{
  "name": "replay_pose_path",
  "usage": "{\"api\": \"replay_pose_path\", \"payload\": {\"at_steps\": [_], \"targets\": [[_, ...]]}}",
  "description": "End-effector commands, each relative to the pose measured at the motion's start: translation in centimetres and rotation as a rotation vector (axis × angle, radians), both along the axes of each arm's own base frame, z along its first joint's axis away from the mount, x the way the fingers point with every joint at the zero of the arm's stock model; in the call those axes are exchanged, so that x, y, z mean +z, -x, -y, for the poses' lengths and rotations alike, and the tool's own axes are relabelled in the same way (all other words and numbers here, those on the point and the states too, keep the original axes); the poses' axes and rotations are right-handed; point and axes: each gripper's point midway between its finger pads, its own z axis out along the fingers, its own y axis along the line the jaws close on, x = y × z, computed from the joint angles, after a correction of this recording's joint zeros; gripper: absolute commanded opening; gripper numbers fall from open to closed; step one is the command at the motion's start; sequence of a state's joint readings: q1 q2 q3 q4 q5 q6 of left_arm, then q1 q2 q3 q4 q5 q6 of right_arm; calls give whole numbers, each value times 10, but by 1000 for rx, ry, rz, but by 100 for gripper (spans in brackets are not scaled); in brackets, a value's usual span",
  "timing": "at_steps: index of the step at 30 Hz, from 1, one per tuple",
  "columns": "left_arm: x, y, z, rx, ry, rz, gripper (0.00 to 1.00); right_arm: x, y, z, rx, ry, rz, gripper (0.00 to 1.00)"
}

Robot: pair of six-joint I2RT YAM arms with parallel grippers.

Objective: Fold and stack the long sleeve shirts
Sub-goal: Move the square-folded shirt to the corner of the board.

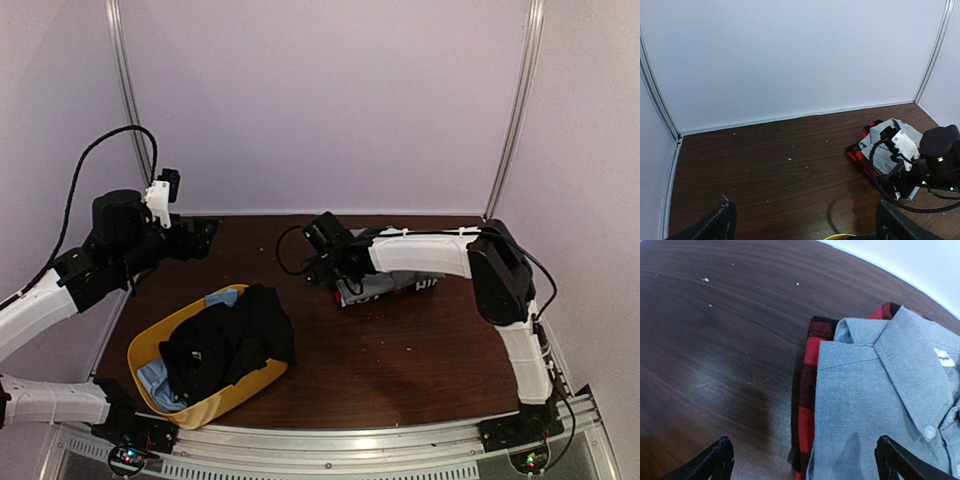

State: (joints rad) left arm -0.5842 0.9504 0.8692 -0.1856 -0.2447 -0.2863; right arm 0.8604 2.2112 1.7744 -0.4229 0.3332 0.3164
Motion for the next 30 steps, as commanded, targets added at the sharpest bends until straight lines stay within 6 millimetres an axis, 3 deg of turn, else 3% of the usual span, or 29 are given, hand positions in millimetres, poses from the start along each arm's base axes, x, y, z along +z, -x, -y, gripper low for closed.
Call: {"api": "replay_pose_path", "payload": {"at_steps": [1, 5, 9, 20, 27, 30], "targets": [[15, 4, 3, -26, 50, 35, 97, -17, -24, 15, -120, 76, 12, 100], [11, 4, 8, -53, 56, 22, 98, -46, -39, 47, -202, 119, -36, 99], [5, 5, 10, -62, 48, 8, 98, -55, -47, 99, -287, 139, -60, 97], [-7, 0, 10, -49, 26, -17, 98, -44, -71, 242, -492, 135, -52, 97], [-21, 0, 15, -69, 0, -83, 98, -41, -85, 337, -645, 227, -71, 98], [-39, 6, 20, -109, -34, -154, 98, -28, -82, 357, -657, 217, -48, 99]]}}
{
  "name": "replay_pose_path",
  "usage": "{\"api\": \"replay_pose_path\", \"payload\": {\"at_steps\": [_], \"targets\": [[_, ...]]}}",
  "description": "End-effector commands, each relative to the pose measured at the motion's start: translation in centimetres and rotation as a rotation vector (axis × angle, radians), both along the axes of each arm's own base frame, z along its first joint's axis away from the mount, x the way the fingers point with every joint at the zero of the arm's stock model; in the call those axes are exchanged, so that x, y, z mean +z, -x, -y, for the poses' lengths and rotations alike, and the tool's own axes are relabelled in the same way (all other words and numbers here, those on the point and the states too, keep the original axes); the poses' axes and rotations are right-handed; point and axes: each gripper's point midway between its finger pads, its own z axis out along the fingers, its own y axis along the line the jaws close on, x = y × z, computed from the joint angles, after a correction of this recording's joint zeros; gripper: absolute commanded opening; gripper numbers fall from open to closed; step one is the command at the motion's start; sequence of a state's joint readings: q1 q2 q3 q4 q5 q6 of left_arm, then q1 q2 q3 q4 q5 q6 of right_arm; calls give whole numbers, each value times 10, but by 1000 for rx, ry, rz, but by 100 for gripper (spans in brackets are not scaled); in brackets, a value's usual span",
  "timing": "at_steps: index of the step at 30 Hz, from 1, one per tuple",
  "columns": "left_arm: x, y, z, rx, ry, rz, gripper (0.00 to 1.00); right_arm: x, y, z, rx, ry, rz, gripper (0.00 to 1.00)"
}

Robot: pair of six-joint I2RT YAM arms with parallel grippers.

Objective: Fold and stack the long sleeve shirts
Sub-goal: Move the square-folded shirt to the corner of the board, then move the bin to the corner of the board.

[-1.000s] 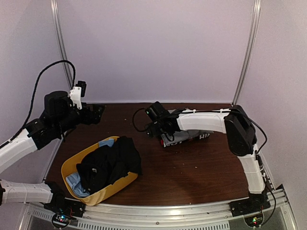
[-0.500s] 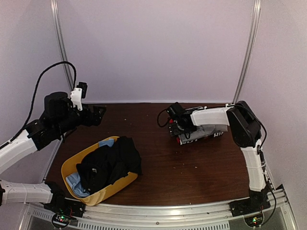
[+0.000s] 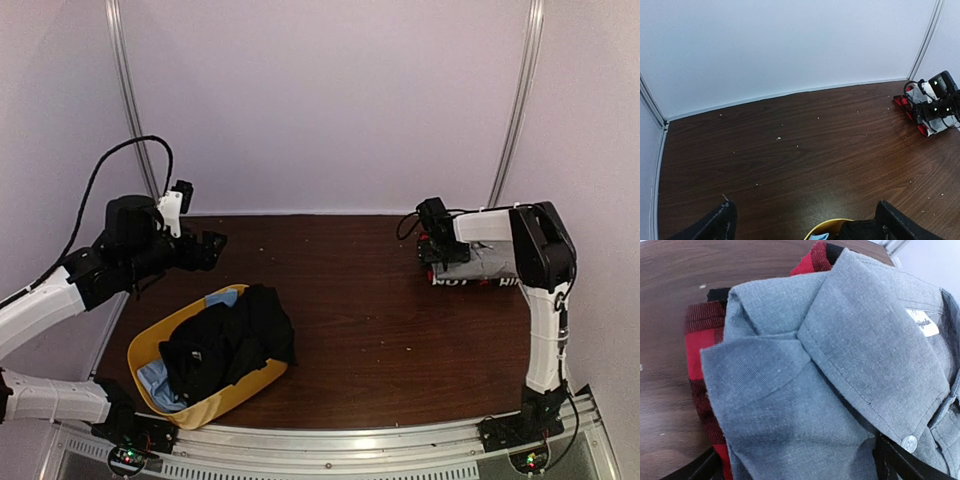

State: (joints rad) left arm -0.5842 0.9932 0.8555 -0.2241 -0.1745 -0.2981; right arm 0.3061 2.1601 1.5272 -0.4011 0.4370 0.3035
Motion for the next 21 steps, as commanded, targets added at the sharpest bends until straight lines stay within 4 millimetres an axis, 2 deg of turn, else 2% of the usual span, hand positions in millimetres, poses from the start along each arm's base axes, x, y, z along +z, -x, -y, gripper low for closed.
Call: {"api": "replay_pose_path", "payload": {"at_steps": [1, 7, 12, 15, 18, 21], "targets": [[-17, 8, 8, -65, -23, -82, 98, 34, 4, 38, -34, 51, 60, 99], [-88, 27, -3, -64, -188, -359, 98, 62, 18, -15, 119, -63, 129, 98], [-112, 27, 4, -94, -232, -469, 97, 72, 35, -54, 201, -92, 140, 98], [-126, 21, 7, -86, -269, -521, 85, 79, 44, -75, 244, -94, 151, 98], [-138, 16, 10, -94, -294, -562, 72, 87, 51, -83, 267, -95, 160, 98], [-153, 10, 6, -73, -346, -603, 62, 91, 58, -87, 281, -99, 166, 98]]}}
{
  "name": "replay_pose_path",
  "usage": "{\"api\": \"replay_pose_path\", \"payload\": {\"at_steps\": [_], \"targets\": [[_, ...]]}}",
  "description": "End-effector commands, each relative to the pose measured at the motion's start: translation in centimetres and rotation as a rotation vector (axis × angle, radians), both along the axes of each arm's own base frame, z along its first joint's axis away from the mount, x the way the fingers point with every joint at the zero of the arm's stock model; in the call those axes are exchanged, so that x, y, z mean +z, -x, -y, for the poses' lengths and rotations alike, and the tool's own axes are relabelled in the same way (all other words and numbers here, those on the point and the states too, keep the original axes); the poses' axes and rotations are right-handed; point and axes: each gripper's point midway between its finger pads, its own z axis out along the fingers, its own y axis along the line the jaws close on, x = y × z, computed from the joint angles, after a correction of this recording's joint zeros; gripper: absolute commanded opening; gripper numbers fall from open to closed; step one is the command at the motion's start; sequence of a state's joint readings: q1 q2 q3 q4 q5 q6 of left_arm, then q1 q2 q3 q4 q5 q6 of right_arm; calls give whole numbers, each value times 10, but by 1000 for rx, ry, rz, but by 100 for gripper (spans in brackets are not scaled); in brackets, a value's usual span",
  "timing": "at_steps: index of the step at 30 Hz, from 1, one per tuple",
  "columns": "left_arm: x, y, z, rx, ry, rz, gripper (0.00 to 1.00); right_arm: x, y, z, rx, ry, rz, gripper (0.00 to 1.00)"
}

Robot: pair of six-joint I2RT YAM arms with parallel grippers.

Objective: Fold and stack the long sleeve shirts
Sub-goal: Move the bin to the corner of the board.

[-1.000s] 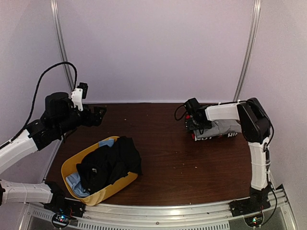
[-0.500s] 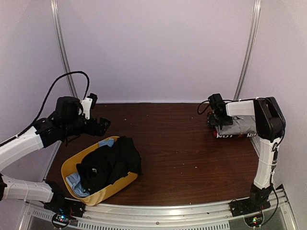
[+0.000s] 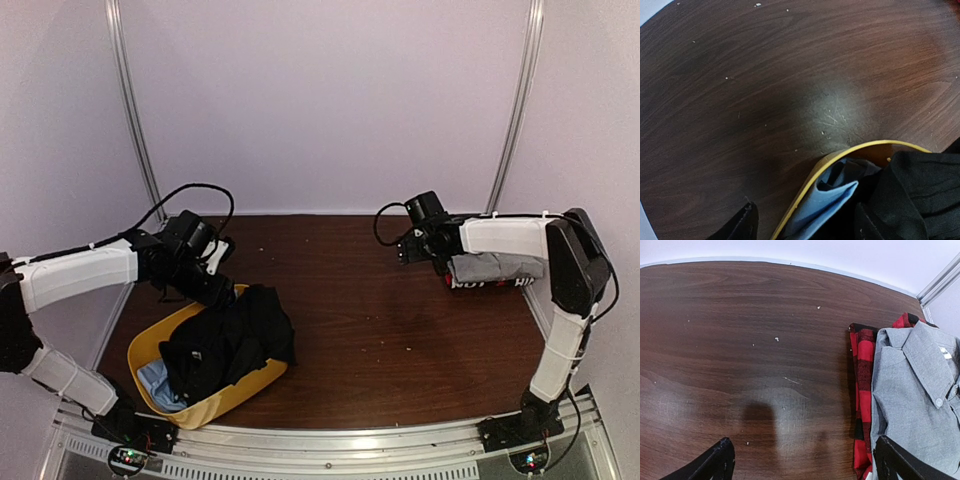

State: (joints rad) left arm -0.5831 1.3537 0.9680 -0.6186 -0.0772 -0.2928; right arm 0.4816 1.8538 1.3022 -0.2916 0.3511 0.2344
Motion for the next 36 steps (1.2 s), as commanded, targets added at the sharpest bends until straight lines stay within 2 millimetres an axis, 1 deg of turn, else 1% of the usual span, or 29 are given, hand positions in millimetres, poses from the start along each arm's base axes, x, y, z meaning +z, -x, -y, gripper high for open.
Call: {"api": "replay_pose_path", "payload": {"at_steps": [1, 3, 5, 6, 8, 10, 11, 13, 14, 19, 20, 21, 25, 27, 29, 31, 36], "targets": [[-11, -10, -4, 5, -59, -38, 58, 21, 10, 0, 10, -14, 36, 98], [-15, -17, -6, 18, -77, -44, 50, 24, 15, -1, 18, -25, 42, 98], [-13, -26, -8, 30, -85, -32, 40, 28, 20, -4, 33, -40, 46, 98], [-12, -30, -9, 30, -88, -26, 35, 27, 23, -6, 43, -44, 39, 98], [-8, -42, -14, 32, -92, -15, 24, 33, 29, -10, 58, -54, 44, 98], [-4, -57, -26, 53, -103, -5, 15, 38, 34, -12, 69, -60, 54, 98], [-2, -65, -33, 60, -113, 1, 12, 40, 37, -13, 75, -62, 57, 98], [3, -85, -53, 96, -139, 10, 7, 46, 39, -12, 78, -71, 69, 98], [4, -96, -67, 112, -158, 18, 4, 48, 40, -12, 81, -75, 75, 98], [7, -151, -133, 230, -236, 12, 0, 54, 45, -16, 109, -110, 82, 98], [2, -161, -147, 243, -259, 3, 0, 54, 46, -17, 115, -117, 83, 98], [1, -171, -160, 245, -285, 3, 0, 53, 47, -18, 124, -124, 82, 98], [2, -204, -201, 261, -377, 13, 0, 50, 51, -24, 152, -149, 67, 98], [0, -221, -220, 287, -380, 6, 0, 49, 52, -26, 166, -160, 60, 98], [-3, -233, -250, 348, -371, -10, 0, 48, 54, -29, 181, -166, 53, 98], [-4, -241, -275, 385, -406, -12, 1, 48, 55, -30, 192, -168, 51, 98], [-4, -255, -315, 432, -447, 8, 8, 45, 58, -36, 210, -184, 37, 97]]}}
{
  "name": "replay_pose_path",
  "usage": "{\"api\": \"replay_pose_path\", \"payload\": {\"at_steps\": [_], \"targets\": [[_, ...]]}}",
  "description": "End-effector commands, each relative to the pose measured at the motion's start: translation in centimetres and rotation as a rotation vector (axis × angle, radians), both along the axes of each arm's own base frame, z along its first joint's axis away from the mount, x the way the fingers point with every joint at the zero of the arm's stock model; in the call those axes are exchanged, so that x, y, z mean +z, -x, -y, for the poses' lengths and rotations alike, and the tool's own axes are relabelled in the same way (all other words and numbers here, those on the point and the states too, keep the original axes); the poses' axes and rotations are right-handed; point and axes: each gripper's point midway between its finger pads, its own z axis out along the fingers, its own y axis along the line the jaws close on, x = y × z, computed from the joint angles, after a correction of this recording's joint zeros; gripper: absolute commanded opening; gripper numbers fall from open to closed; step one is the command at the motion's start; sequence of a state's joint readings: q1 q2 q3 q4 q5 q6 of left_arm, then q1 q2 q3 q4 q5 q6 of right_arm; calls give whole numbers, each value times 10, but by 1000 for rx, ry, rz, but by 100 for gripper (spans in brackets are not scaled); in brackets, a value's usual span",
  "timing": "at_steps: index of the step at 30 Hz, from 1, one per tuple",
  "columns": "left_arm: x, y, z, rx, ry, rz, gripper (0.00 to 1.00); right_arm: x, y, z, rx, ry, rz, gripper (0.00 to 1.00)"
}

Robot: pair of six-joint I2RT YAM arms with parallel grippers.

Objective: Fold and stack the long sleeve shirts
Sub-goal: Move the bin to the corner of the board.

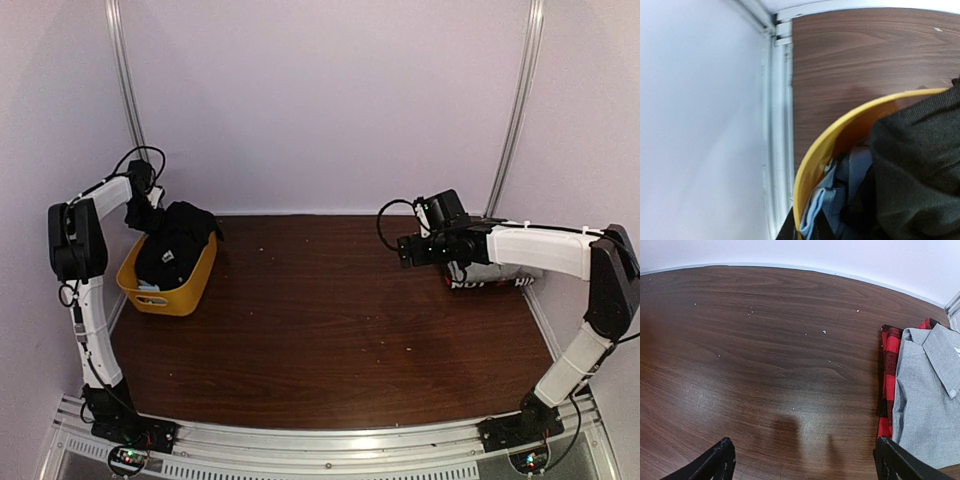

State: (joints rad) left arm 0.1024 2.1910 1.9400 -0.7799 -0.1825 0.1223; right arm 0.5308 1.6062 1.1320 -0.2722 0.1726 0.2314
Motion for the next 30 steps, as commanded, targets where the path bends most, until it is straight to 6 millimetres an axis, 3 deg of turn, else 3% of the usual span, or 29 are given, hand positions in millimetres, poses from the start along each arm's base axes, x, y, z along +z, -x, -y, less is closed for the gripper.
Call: {"api": "replay_pose_path", "payload": {"at_steps": [1, 7, 10, 16, 19, 22, 25, 28, 30], "targets": [[6, -7, -57, 61, -141, -3, 9, 8, 5, -7, 36, -29, 12, 98], [7, -10, -96, 126, -157, 15, 27, 9, 12, -17, 52, -26, -6, 97], [23, -11, -113, 171, -164, 57, 41, 10, 17, -23, 58, -28, -11, 97], [53, -19, -123, 196, -159, 148, 54, 7, 25, -31, 56, -28, -20, 97], [57, -20, -128, 207, -160, 163, 56, 9, 30, -35, 60, -27, -19, 97], [60, -21, -116, 187, -102, 181, 58, 11, 34, -39, 64, -29, -17, 97], [92, -21, -90, 149, -33, 252, 63, 11, 38, -43, 70, -29, -17, 97], [142, -11, -48, 87, 11, 340, 66, 11, 42, -48, 75, -37, -14, 97], [155, -2, -9, 29, 35, 355, 68, 12, 45, -51, 78, -47, -10, 97]]}}
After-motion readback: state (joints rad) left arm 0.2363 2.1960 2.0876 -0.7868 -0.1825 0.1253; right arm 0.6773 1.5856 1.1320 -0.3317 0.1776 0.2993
